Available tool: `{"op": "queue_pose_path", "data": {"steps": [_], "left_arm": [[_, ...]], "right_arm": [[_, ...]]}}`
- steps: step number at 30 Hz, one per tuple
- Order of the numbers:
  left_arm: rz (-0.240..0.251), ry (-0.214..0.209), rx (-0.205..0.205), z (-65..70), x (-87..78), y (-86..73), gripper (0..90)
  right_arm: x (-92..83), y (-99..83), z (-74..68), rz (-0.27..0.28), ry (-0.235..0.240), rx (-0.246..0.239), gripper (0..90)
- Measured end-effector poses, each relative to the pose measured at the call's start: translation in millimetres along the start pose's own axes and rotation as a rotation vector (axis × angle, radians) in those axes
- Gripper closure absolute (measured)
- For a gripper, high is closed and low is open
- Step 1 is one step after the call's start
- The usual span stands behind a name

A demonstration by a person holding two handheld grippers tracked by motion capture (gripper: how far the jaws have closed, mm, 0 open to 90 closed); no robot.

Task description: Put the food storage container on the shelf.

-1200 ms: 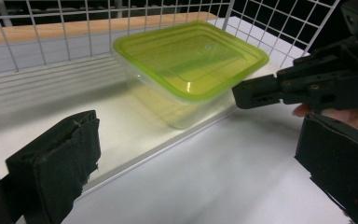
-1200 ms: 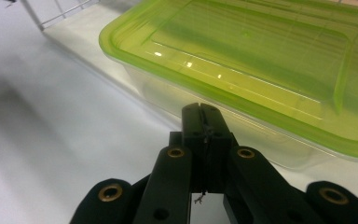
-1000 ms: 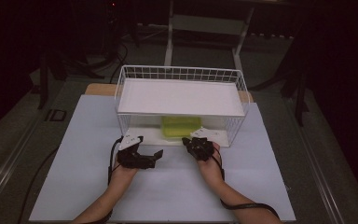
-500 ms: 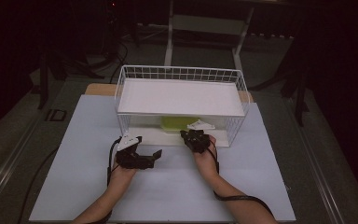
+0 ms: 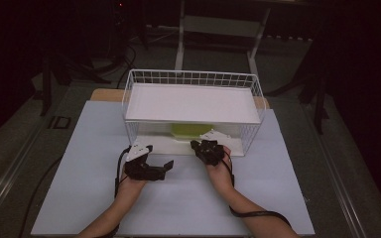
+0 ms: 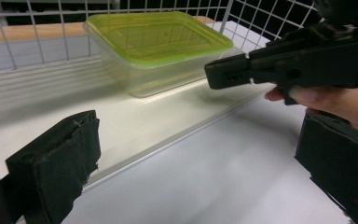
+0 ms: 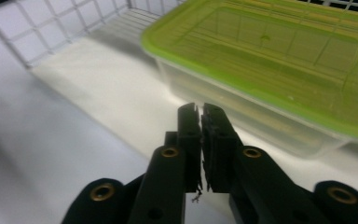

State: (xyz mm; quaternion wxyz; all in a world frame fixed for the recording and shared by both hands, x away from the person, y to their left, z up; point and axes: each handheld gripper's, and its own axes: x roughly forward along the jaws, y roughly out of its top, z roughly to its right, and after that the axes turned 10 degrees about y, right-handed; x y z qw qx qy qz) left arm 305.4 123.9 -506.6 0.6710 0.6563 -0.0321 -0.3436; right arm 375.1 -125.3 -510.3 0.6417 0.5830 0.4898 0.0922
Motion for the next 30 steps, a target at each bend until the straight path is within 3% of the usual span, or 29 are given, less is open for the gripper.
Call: {"op": "queue_pose_path", "data": {"steps": [4,8,10,12,17,21,23,30], "left_arm": [[0.021,-0.023,-0.002,2.4,-3.2,3.7,0.5],[0.036,-0.041,0.022,6.9,-6.7,10.4,0.5],[0.042,-0.057,0.026,9.1,-9.1,13.7,0.5],[0.039,-0.068,0.034,11.1,-11.7,16.8,0.5],[0.034,-0.097,0.039,16.8,-17.1,23.0,0.5],[0.046,-0.136,0.042,22.0,-22.9,25.6,0.5],[0.054,-0.176,0.054,26.2,-27.5,26.6,0.5],[0.058,-0.223,0.078,34.4,-37.8,26.7,0.5]], "right_arm": [[-15.3,0.2,-6.3,0.018,0.011,0.001,81.7],[-31.3,1.7,-11.7,0.036,0.024,-0.011,74.8],[-38.6,2.7,-14.2,0.048,0.029,-0.017,68.3],[-44.8,3.9,-15.5,0.059,0.033,-0.027,56.3],[-60.8,5.3,-18.8,0.088,0.048,-0.026,40.7],[-72.5,3.6,-22.1,0.094,0.109,-0.044,23.4],[-78.7,1.9,-23.0,0.103,0.137,-0.030,20.4],[-97.1,-4.1,-26.3,0.113,0.182,-0.041,17.4]]}}
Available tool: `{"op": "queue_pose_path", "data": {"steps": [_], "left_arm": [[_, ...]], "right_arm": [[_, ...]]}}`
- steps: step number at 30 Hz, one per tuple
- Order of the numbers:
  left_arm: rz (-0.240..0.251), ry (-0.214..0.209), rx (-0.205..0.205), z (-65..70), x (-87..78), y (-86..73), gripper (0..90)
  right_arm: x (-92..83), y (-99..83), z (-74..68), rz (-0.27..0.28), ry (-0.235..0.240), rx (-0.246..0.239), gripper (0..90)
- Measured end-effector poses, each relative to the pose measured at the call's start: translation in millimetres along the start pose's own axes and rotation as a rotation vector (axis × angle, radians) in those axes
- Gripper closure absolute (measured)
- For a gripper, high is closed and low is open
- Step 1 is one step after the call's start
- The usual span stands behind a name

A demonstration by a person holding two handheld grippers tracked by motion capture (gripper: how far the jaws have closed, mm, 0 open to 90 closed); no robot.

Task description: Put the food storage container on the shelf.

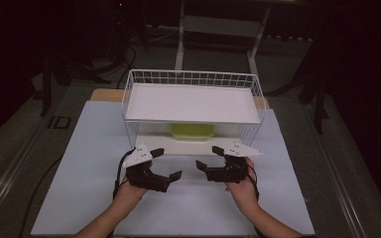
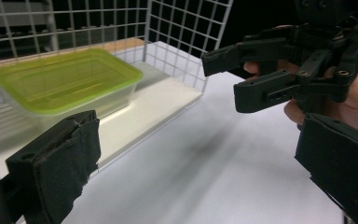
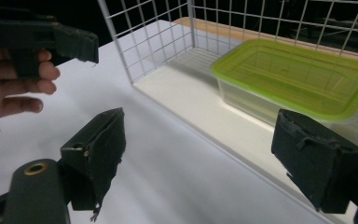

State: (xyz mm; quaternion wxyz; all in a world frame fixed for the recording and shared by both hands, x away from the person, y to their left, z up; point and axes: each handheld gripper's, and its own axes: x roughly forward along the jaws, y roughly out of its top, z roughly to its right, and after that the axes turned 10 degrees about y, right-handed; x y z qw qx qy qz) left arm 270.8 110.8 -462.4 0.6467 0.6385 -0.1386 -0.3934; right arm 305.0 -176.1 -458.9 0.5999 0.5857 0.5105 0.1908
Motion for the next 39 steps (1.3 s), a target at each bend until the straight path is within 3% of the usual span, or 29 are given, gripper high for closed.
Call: {"op": "queue_pose_path", "data": {"steps": [4,20,31,39], "left_arm": [[-0.008,-0.011,-0.003,3.0,-6.9,-2.0,0.5],[-0.015,-0.035,-0.008,6.7,-28.1,-9.9,0.5],[-0.062,-0.044,-0.014,5.9,-37.5,-33.4,0.5],[-0.074,-0.048,-0.012,3.7,-39.9,-44.3,0.5]], "right_arm": [[-12.2,-3.6,-2.3,-0.002,0.007,-0.023,17.0],[-43.6,-22.0,-4.1,-0.010,0.032,0.019,16.9],[-57.1,-43.9,-7.1,-0.070,0.038,-0.008,16.9],[-66.9,-47.8,-4.5,-0.075,0.069,-0.002,16.9]]}}
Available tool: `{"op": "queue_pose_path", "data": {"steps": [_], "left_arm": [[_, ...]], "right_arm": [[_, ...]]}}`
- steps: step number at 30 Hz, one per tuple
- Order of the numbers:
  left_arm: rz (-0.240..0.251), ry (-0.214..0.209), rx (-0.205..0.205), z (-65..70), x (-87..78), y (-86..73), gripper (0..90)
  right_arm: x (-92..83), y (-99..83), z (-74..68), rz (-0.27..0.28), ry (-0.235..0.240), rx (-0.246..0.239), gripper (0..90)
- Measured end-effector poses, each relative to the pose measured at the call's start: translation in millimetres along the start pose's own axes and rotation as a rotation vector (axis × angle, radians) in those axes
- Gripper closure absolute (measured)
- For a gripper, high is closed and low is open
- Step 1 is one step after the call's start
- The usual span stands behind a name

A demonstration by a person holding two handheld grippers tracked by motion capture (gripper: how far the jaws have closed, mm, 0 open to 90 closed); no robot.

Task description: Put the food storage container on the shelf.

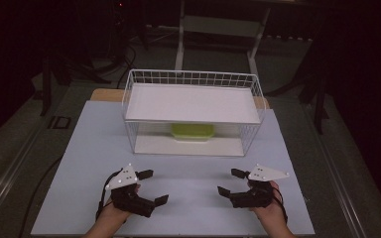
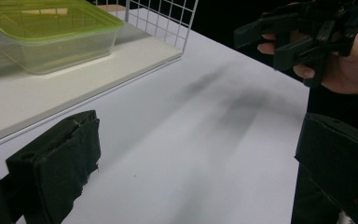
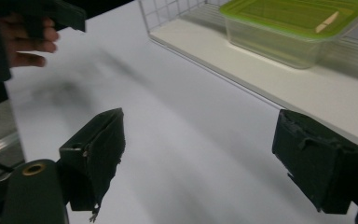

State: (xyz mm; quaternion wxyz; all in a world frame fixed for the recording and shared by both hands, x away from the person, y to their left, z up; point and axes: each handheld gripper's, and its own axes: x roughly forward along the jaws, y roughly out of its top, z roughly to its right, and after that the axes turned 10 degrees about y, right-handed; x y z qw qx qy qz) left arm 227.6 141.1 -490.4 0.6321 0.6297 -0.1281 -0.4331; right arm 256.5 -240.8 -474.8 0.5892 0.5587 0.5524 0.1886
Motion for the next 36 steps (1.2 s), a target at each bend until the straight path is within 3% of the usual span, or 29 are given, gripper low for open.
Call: {"op": "queue_pose_path", "data": {"steps": [4,16,20,25,36], "left_arm": [[0.008,0.001,0.008,-1.6,0.2,-1.8,0.5],[0.002,-0.005,0.017,-5.0,4.4,-9.0,0.5],[-0.027,-0.003,0.030,-6.2,7.9,-14.5,0.5],[-0.006,-0.009,0.031,-5.3,6.9,-13.9,0.5],[0.010,-0.026,0.039,-1.5,8.1,-10.4,0.5]], "right_arm": [[-2.3,-4.3,0.3,0.024,0.023,-0.025,16.9],[1.0,-15.9,11.5,-0.015,0.025,-0.037,16.8],[2.5,-20.6,21.4,-0.021,0.072,-0.035,16.5],[4.1,-22.6,23.7,-0.037,0.068,-0.035,16.3],[-0.5,-18.8,20.9,0.004,0.069,-0.061,16.2]]}}
